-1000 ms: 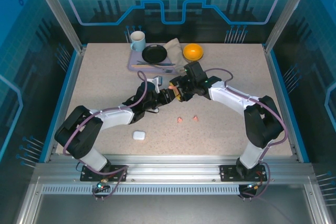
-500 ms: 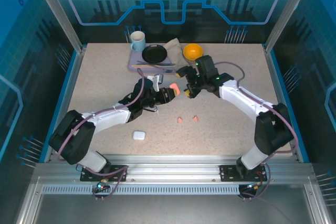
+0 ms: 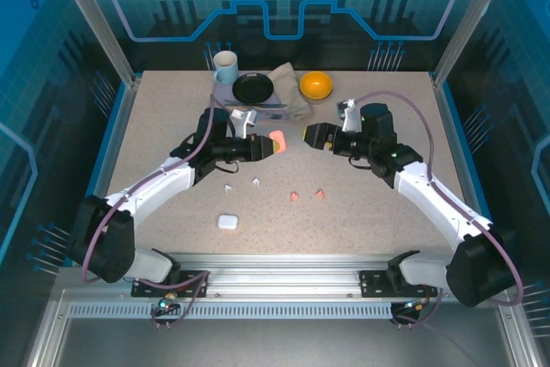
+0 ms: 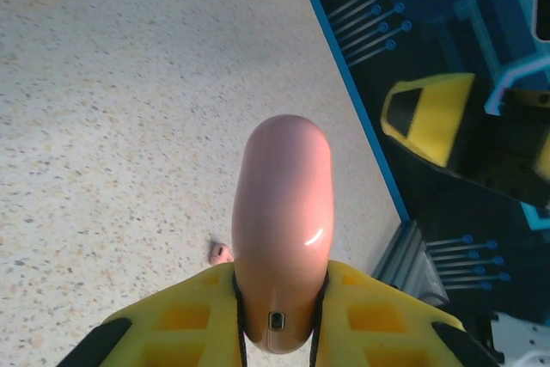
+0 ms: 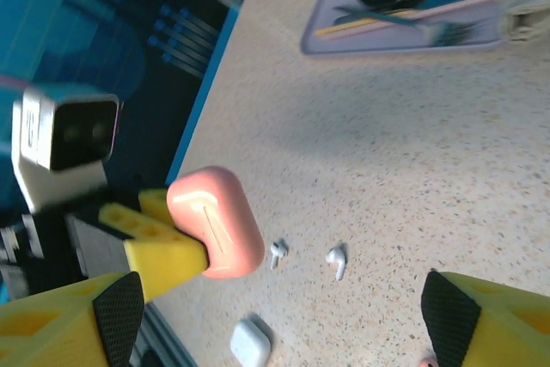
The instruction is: Insert the wireless bluetooth earbuds into the charging case
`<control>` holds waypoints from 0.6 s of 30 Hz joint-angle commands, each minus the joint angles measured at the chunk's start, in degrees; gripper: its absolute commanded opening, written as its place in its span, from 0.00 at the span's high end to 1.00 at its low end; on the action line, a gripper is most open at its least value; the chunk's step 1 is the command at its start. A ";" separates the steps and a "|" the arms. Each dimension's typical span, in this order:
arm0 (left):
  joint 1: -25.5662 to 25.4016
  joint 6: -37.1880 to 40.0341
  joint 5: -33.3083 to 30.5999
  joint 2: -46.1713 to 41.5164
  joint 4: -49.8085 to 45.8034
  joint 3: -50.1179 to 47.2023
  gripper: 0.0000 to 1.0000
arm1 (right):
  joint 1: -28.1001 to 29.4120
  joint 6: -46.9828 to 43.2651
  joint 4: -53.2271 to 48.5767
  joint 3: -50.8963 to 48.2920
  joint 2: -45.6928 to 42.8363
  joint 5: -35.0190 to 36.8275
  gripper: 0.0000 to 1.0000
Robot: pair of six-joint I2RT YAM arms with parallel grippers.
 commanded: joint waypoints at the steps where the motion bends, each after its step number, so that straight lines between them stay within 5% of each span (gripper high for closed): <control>1: 0.27 3.17 6.19 -0.08 -5.01 3.07 0.95 | 2.06 -8.47 5.98 -0.96 0.74 -7.06 0.14; 18: 0.12 2.88 7.84 1.39 -5.05 4.89 0.95 | 4.86 -8.38 7.82 1.14 11.05 -4.16 0.21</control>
